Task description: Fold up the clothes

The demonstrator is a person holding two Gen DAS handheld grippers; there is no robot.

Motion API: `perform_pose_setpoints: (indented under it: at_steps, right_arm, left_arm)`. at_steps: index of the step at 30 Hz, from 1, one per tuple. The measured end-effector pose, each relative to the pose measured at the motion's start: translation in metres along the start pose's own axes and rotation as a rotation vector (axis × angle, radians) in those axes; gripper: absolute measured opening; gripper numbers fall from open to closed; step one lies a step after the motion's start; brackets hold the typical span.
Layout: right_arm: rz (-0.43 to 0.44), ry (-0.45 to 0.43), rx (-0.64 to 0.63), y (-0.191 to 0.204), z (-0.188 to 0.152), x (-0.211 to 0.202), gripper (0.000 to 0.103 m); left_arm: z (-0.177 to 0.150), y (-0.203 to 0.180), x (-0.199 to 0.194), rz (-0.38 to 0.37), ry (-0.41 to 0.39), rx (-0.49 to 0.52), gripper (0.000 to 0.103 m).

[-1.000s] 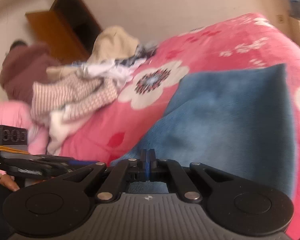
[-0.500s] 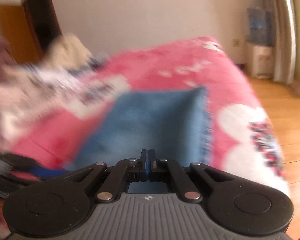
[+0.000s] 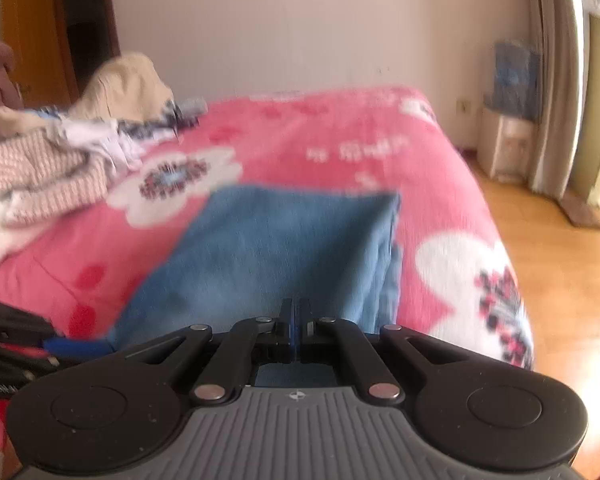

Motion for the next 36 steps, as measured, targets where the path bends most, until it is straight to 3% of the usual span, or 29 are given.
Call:
perform_pose_setpoints:
  at_steps: [2, 4, 8, 36]
  right_arm:
    - [-0.03, 0.02, -0.017, -0.003, 0.002, 0.006, 0.0]
    - [-0.069, 0.102, 0.006, -0.014, -0.008, 0.023, 0.0]
    - [-0.05, 0.086, 0.074, -0.023, -0.013, 0.025, 0.0]
    - [-0.059, 0.107, 0.113, -0.023, -0.01, 0.025, 0.0]
  left_arm:
    - [0.001, 0.0, 0.001, 0.001, 0.005, -0.006, 0.021]
    - [0.002, 0.0, 0.001, 0.001, 0.01, -0.015, 0.021]
    - [0.004, 0.0, 0.0, 0.005, 0.023, -0.029, 0.021]
    - [0.003, -0.004, -0.002, 0.036, 0.037, -0.035, 0.022]
Point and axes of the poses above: each gripper's, at about its wrist camera, not at the fingertips, and x roughly the way its jaws point, y to its left, z to its top, the point moved 3 cm from there along x, roughly the way its jaws point, and after that the axes turned 10 degrees about z, right-handed, at the moved point
